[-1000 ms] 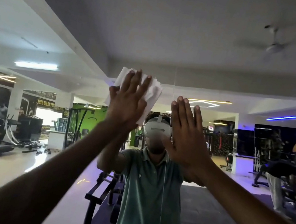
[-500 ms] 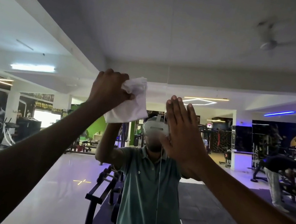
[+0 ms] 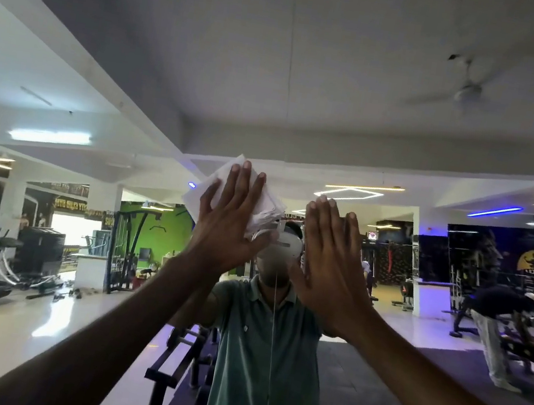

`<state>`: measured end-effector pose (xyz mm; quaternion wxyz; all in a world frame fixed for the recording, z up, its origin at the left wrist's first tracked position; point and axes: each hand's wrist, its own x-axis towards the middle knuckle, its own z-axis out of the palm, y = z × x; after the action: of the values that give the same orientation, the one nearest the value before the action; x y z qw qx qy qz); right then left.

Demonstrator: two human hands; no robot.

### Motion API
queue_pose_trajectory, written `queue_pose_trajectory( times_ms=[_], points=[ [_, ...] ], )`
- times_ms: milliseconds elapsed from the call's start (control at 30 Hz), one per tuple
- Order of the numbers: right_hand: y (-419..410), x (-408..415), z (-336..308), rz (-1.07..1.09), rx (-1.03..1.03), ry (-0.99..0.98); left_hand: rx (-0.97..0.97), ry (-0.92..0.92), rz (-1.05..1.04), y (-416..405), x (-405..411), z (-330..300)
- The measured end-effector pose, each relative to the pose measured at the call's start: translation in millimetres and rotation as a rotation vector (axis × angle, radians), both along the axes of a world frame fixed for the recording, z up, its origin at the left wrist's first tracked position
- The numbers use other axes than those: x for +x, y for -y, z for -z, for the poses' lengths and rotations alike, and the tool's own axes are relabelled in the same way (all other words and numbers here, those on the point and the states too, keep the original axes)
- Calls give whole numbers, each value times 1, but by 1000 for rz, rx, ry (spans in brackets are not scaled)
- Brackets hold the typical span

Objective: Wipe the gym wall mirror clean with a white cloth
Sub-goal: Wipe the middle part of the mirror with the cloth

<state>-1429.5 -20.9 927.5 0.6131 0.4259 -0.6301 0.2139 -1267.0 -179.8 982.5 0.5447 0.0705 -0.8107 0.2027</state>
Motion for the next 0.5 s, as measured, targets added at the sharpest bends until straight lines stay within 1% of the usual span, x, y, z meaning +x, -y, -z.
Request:
queue_pose_trajectory(
  times_ms=[67, 100, 167, 233, 267, 300, 367, 400, 433, 467, 500],
  points=[
    [0, -2, 0, 9, 4, -13, 93, -68, 67, -8, 0, -2],
    [0, -3, 1, 19, 8, -11, 165, -148, 79, -12, -1, -1],
    [4, -4, 3, 26, -6, -8, 307, -333, 7, -18, -10, -2],
    [6, -3, 4, 8, -29, -11, 370, -432, -89, -26, -27, -3],
    [7, -4, 5, 2, -31, -18, 330, -425, -117, -30, -36, -4],
    [7, -5, 4, 5, -29, -24, 222, -377, -122, -32, -44, -6],
    [7, -7, 4, 21, -21, -28, -119, -172, -92, -26, -49, -16],
    [7, -8, 5, 23, -25, -31, -251, -93, -70, -14, -42, -25],
    [8, -8, 5, 22, -35, -34, -303, -66, -48, 0, -32, -35],
    [9, -8, 4, 19, -44, -36, -279, -110, -40, 18, -20, -43],
    [9, -9, 5, 14, -49, -38, -190, -204, -65, 32, -6, -47]
  ],
)
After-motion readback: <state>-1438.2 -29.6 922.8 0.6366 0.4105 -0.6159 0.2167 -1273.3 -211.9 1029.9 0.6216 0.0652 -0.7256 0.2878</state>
